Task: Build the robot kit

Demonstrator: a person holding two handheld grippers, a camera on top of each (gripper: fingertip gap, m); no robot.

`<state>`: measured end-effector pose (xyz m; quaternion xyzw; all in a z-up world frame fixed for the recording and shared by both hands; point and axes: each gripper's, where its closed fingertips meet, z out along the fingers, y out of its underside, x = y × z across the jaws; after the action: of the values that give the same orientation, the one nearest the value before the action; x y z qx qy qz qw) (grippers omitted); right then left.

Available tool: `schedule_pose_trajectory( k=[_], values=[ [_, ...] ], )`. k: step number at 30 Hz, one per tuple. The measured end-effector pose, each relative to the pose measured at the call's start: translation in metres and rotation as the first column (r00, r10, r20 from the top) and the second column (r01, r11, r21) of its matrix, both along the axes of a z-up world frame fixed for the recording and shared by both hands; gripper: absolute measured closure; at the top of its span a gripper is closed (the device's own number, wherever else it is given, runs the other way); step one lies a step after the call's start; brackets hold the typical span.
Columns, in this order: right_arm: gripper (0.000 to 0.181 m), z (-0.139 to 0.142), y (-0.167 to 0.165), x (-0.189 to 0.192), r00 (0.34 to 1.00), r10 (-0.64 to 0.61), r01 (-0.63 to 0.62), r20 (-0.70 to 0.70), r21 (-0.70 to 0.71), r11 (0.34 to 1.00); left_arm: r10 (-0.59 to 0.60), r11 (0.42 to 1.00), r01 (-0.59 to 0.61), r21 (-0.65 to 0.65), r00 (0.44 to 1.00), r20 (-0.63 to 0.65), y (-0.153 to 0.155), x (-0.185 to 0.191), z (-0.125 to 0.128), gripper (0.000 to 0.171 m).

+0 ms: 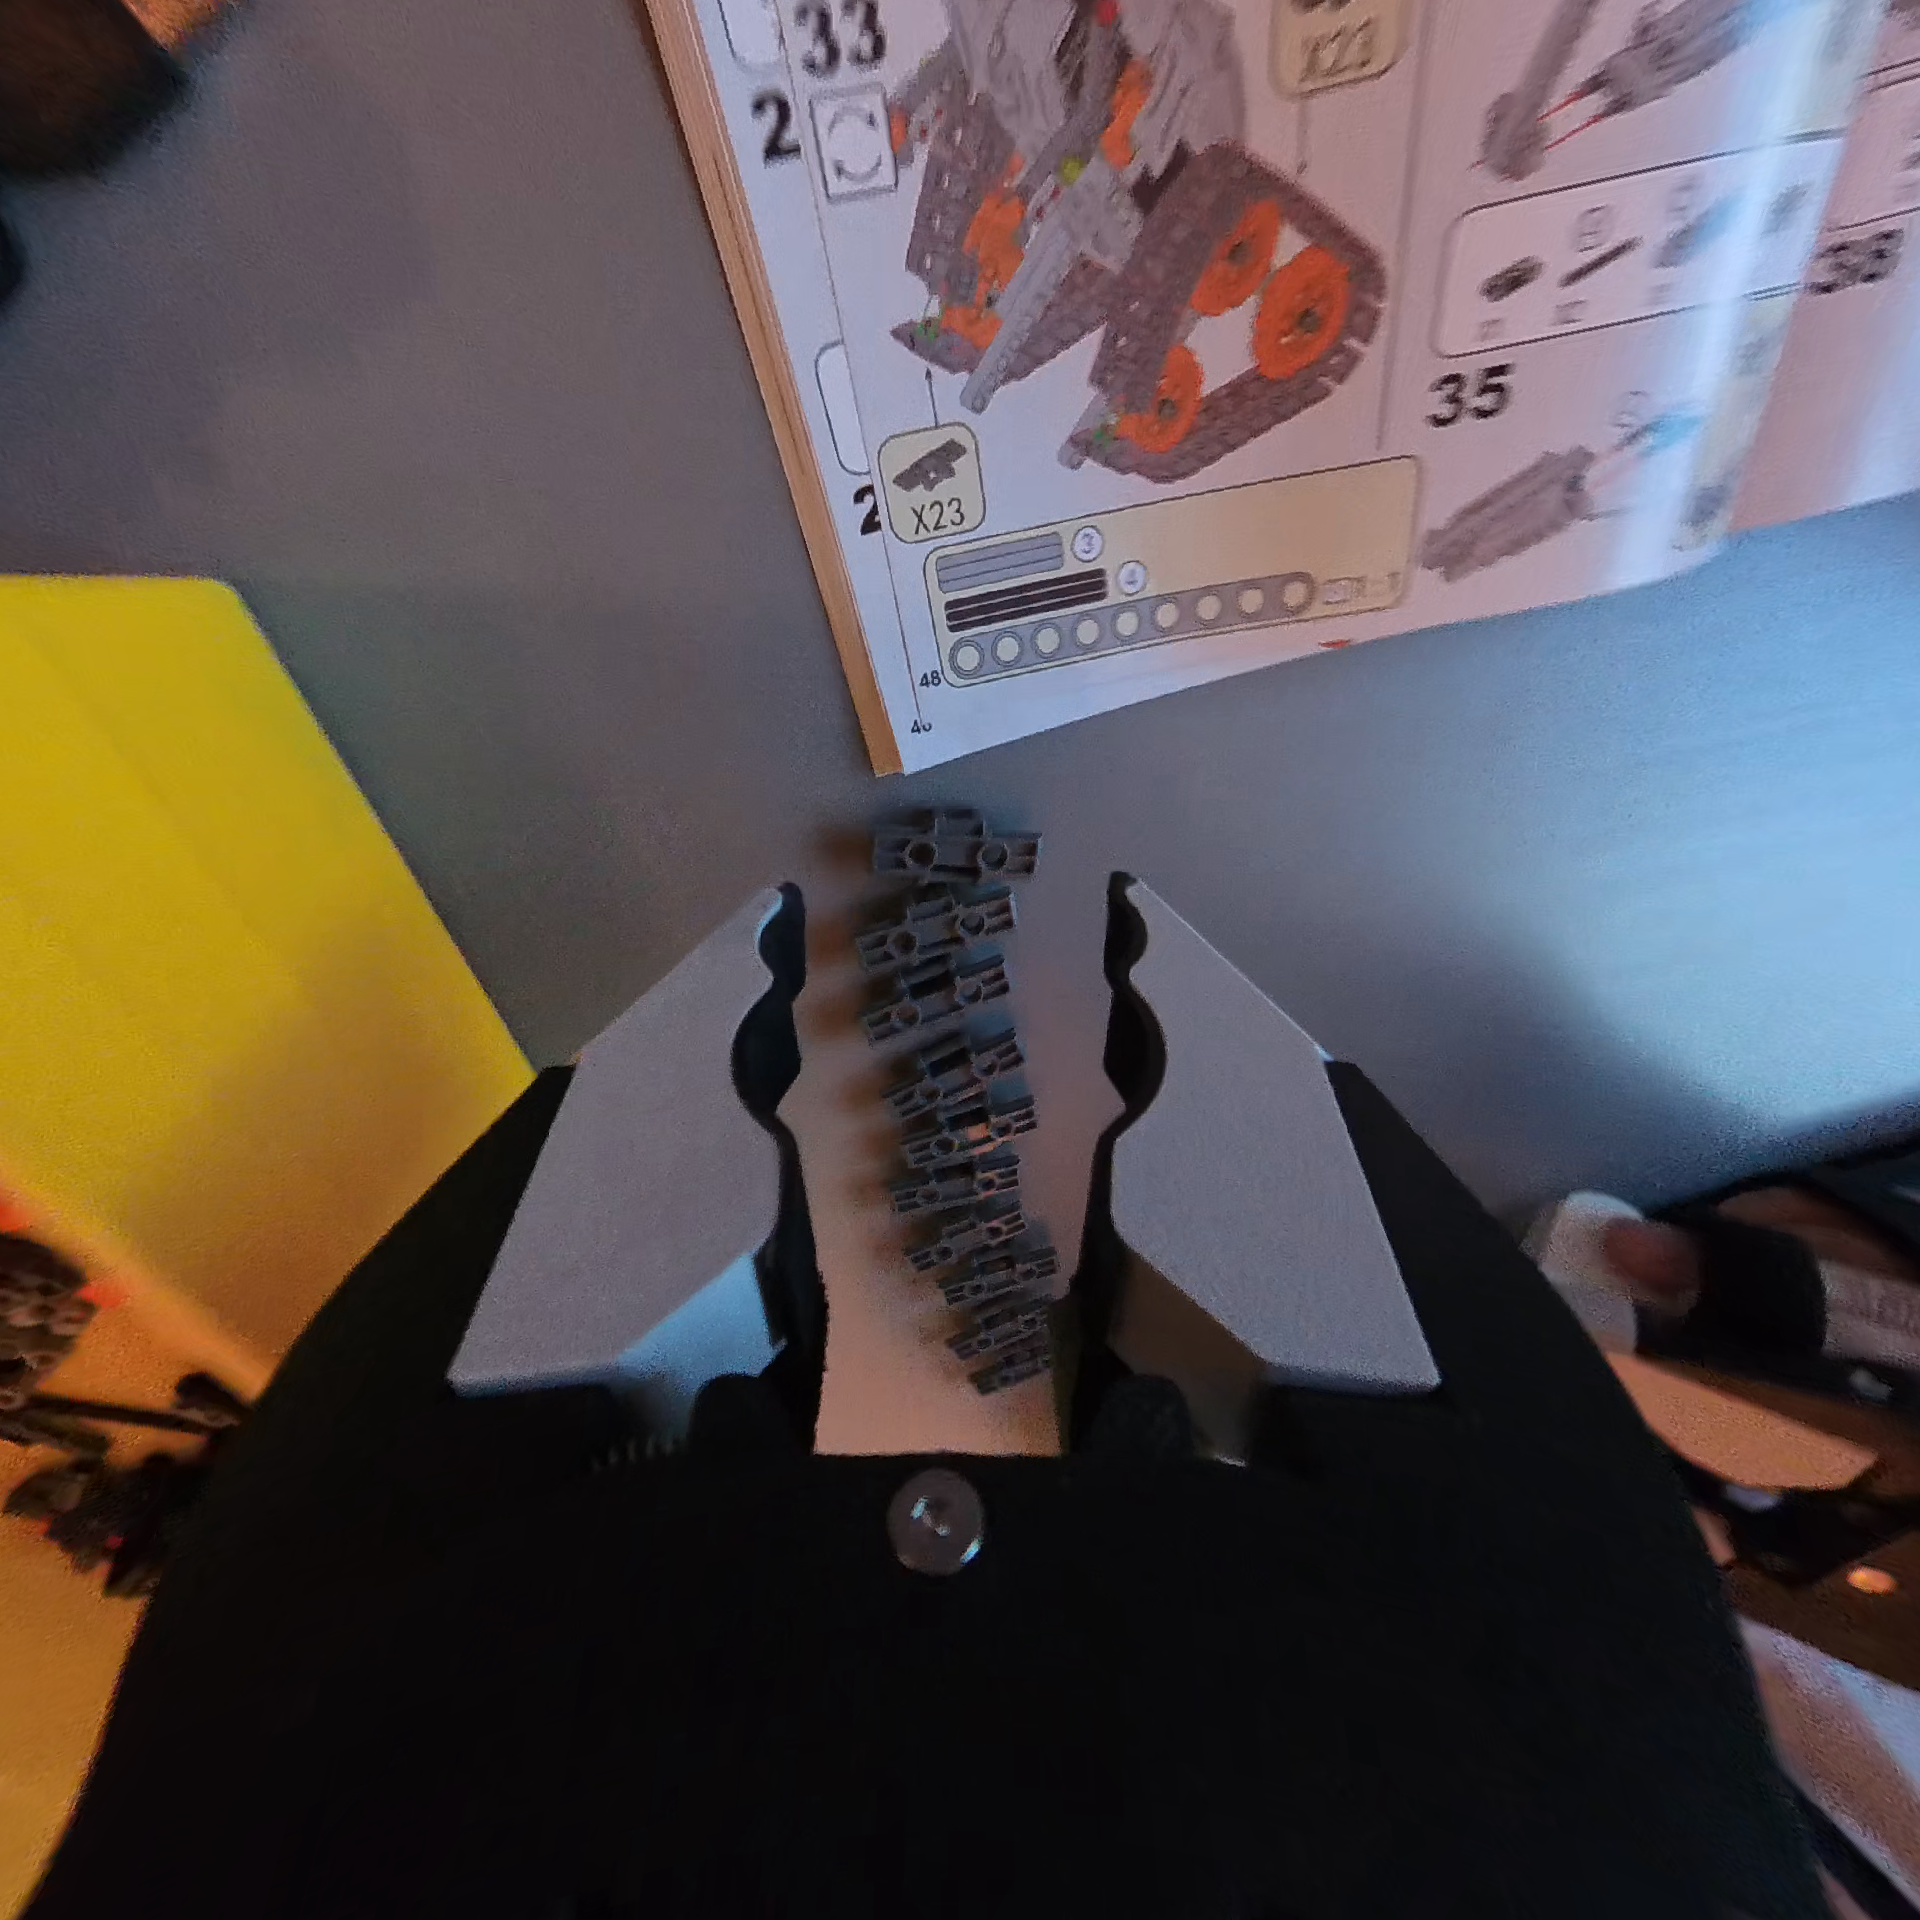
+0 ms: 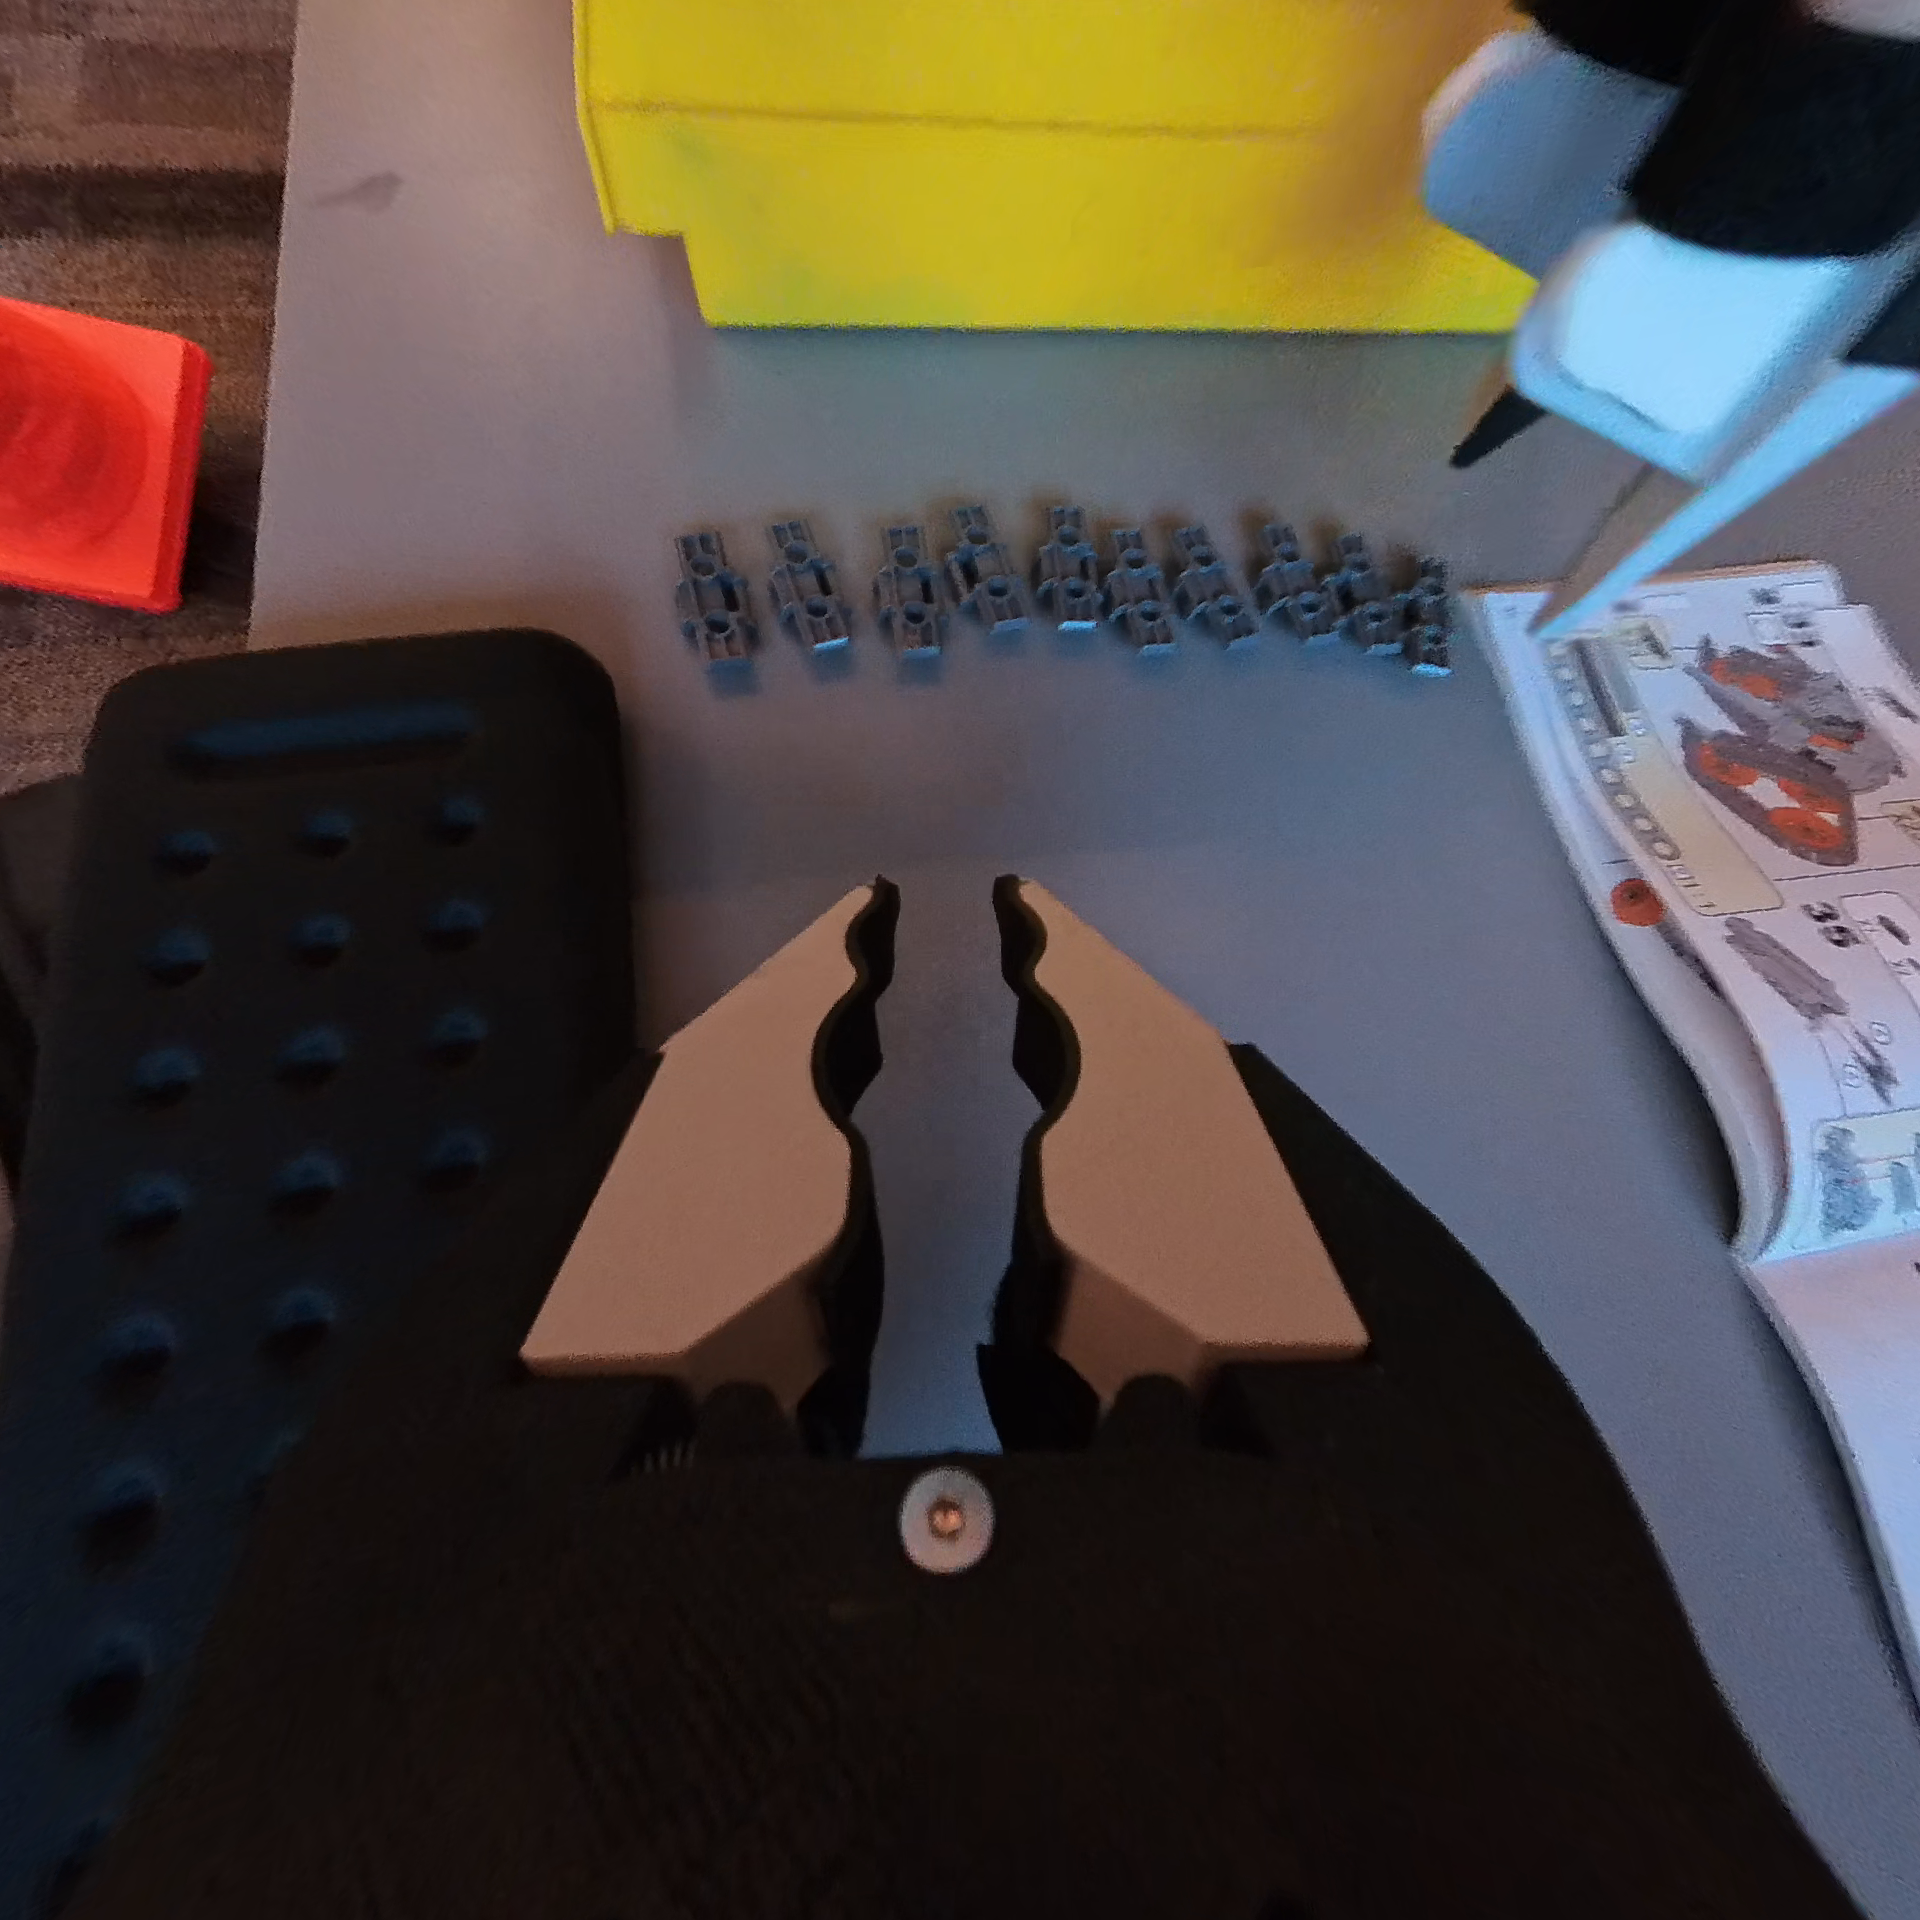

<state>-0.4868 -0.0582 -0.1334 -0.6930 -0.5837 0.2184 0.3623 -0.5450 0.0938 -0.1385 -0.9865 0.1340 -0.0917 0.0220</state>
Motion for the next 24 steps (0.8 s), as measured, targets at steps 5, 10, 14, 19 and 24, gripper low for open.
schedule_pose_trajectory(
  k=[5,10,14,19,24],
  values=[
    [0.172,0.025,0.038,-0.009,0.976,-0.111,0.117,-0.187,0.025,0.993,-0.07,0.921,0.013,0.39,0.989,0.131,-0.011,-0.012,0.064,0.122],
    [0.181,0.005,0.105,-0.022,0.977,-0.176,0.183,-0.124,0.051,0.982,-0.151,0.702,-0.173,0.691,0.912,0.382,-0.07,-0.023,0.13,0.14],
    [0.181,0.008,0.132,-0.044,0.969,-0.18,0.177,-0.171,-0.033,0.984,-0.269,0.521,-0.343,0.781,0.803,0.532,-0.138,-0.034,0.171,0.15],
    [0.181,-0.014,0.15,-0.053,0.974,-0.202,0.192,-0.103,-0.1,0.976,-0.297,0.458,-0.36,0.813,0.8,0.521,-0.183,-0.066,0.19,0.148],
    [0.181,-0.013,0.145,-0.057,0.976,-0.176,0.161,-0.129,-0.113,0.98,-0.299,0.378,-0.349,0.858,0.831,0.47,-0.205,-0.084,0.207,0.15]
  ],
)
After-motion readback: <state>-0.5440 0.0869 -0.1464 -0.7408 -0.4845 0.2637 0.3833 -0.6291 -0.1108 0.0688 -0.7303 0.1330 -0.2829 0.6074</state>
